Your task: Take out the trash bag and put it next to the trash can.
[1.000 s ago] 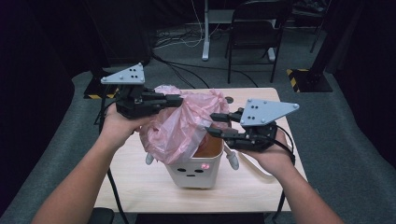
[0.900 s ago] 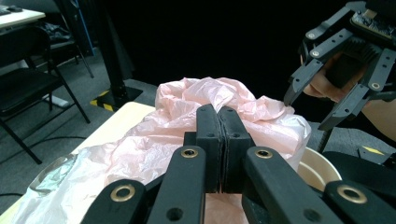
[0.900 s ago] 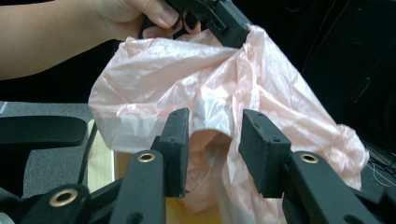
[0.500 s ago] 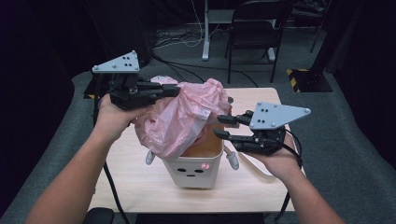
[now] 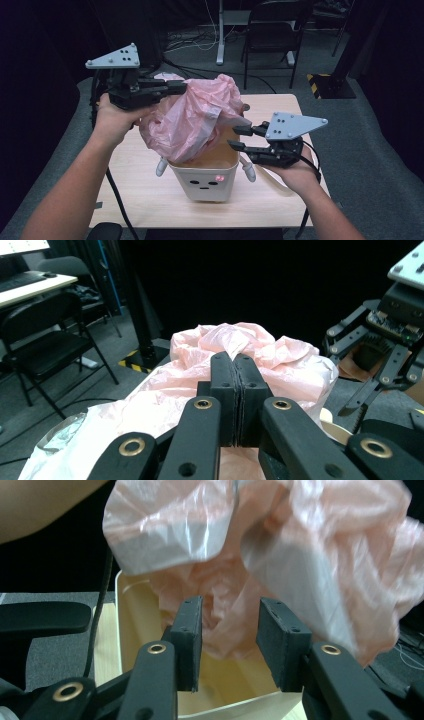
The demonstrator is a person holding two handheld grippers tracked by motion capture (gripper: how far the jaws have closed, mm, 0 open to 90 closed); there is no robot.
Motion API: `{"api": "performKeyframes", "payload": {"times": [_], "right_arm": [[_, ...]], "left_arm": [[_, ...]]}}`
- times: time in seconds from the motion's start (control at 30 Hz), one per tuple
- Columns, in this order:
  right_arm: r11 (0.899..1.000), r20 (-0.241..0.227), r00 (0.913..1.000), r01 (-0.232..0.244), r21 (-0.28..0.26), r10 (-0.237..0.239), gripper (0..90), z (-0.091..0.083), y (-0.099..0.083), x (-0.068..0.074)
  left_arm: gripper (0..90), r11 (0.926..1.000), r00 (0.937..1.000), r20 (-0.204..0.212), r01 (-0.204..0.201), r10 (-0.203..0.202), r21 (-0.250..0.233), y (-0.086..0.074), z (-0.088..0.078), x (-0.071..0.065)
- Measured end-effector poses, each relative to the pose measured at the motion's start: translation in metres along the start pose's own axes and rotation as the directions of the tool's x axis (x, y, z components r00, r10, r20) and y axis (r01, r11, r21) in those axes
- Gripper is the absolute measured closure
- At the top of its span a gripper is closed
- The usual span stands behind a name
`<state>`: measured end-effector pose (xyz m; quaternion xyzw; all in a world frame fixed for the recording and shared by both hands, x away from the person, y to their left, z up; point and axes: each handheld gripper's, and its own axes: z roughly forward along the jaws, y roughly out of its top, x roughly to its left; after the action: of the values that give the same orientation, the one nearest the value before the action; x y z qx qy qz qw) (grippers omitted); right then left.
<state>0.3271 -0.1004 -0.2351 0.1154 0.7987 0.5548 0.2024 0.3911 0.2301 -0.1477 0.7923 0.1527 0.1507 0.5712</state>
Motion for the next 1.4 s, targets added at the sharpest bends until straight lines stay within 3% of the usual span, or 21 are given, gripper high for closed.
{"api": "performKeyframes", "payload": {"times": [0.4, 0.77, 1.4], "right_arm": [[0.999, -0.019, 0.9991, -0.038, 0.026, 0.039, 57.8, 0.027, -0.011, -0.006], [0.998, -0.032, 0.9980, -0.053, 0.032, 0.054, 57.3, 0.053, -0.003, -0.012], [0.995, -0.058, 0.9958, -0.067, 0.072, 0.071, 58.3, 0.078, 0.001, -0.019]], "left_arm": [[88.8, 0.9992, 0.9979, -0.063, 0.014, -0.016, -0.038, 0.001, -0.030, 0.009], [88.9, 0.9984, 0.9940, -0.106, 0.020, -0.026, -0.052, -0.005, -0.055, 0.015], [88.9, 0.9976, 0.9899, -0.139, 0.017, -0.027, -0.067, -0.007, -0.077, 0.017]]}}
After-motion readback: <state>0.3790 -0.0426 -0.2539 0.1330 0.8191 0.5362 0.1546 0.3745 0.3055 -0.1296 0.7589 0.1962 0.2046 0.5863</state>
